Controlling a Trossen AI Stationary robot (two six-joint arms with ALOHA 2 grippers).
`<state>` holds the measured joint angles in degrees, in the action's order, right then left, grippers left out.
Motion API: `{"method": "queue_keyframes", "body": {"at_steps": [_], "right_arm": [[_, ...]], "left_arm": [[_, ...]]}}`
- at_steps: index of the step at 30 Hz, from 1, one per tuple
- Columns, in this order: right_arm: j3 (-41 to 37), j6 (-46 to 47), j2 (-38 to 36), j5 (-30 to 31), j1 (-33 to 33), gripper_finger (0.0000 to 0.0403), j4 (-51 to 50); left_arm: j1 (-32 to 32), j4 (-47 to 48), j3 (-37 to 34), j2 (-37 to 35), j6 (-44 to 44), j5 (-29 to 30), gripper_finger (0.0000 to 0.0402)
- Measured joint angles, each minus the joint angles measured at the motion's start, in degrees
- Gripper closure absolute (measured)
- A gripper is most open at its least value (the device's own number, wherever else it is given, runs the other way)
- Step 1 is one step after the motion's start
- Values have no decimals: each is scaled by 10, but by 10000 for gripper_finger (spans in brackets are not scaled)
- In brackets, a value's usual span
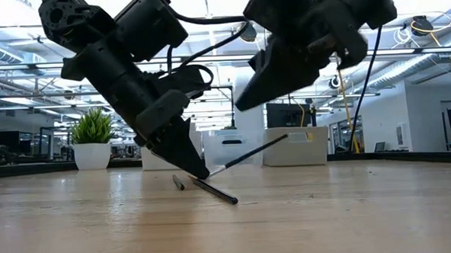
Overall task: Pick & Place Paint Supplies
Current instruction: Put the silver paint brush into the transparent bin
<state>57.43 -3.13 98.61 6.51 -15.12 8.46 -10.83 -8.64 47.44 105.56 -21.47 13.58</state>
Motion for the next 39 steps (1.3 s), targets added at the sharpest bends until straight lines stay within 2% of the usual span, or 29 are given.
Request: {"method": "queue_keyframes", "body": {"at_steps": [4,7,12,16,21,26,34,39], "right_arm": [[0,-3,0,74,9,392,-38],[0,-4,0,104,23,362,-56],[0,20,-5,97,48,293,-81],[1,31,-9,42,63,242,-118],[-9,30,-8,39,68,209,-140],[-52,23,-8,39,74,217,-102],[-83,22,-8,35,90,272,-58],[-84,24,-8,-7,97,313,-47]], "left_arm": [[0,5,0,0,0,0,381],[0,8,0,0,0,0,381],[0,12,0,0,0,0,381],[0,15,0,0,0,0,381],[0,15,-1,1,0,0,381],[0,15,-1,1,0,0,381],[0,16,-1,1,0,0,381],[0,16,-1,1,0,0,381]]}}
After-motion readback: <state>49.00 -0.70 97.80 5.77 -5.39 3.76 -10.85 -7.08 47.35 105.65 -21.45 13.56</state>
